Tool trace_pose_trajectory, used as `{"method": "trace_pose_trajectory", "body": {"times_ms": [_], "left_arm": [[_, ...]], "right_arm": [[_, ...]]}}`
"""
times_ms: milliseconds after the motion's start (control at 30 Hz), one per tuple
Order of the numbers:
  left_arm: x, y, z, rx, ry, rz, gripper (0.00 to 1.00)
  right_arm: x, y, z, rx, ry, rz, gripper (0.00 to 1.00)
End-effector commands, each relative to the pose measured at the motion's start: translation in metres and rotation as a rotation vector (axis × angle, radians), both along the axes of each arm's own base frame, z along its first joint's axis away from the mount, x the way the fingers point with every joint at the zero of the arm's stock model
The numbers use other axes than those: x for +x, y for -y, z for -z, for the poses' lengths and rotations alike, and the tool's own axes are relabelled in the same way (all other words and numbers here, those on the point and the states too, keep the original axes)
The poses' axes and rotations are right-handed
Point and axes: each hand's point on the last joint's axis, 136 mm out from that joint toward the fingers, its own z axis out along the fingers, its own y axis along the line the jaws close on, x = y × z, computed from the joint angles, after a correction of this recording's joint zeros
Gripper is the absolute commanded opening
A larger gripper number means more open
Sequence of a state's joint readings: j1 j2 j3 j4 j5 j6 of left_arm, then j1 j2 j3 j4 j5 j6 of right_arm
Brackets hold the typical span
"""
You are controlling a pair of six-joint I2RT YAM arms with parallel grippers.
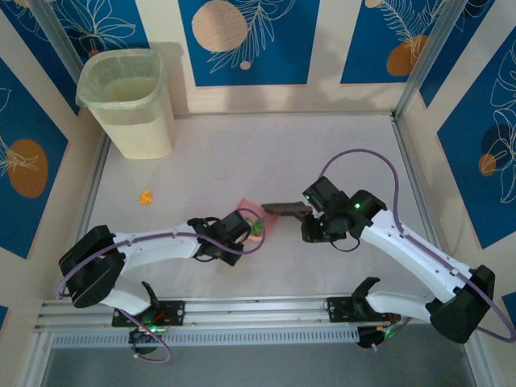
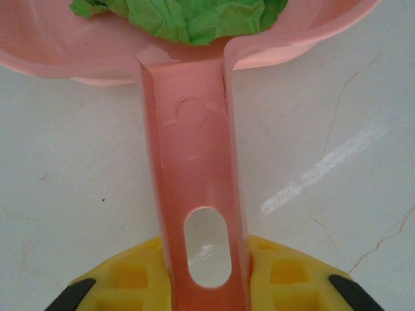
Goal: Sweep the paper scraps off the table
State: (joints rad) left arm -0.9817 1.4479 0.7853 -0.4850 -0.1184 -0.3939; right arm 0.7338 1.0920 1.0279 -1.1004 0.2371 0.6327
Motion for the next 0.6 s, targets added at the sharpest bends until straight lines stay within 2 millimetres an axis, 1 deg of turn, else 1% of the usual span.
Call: {"method": "trace_pose_trajectory", "body": {"times_ms": [0,133,233,367,467,567], "left_arm": [[0.002,-0.009,0.0,0.012,0.007,-0.029,0.0],[0.002,-0.009,0.001,0.016,0.012,-0.025,0.0],[0.005,-0.009,-0.003,0.009,0.032,-0.02,0.0],[0.008,-0.007,-0.015,-0.031,0.073,-0.017,0.0],[0.008,-0.006,-0.03,-0.083,0.099,-0.027,0.0],[0.008,-0.009,-0.045,-0.105,0.116,-0.048,0.0]], "right_arm": [[-0.018,-0.015,-0.005,0.076,-0.02,-0.088,0.0],[-0.03,-0.024,-0.011,0.102,-0.018,-0.128,0.0],[-0.029,-0.022,-0.021,0.133,0.029,-0.12,0.0],[-0.02,-0.009,-0.035,0.162,0.144,-0.06,0.0],[-0.014,0.003,-0.048,0.209,0.239,0.0,0.0],[-0.011,0.016,-0.06,0.276,0.334,0.06,0.0]]}}
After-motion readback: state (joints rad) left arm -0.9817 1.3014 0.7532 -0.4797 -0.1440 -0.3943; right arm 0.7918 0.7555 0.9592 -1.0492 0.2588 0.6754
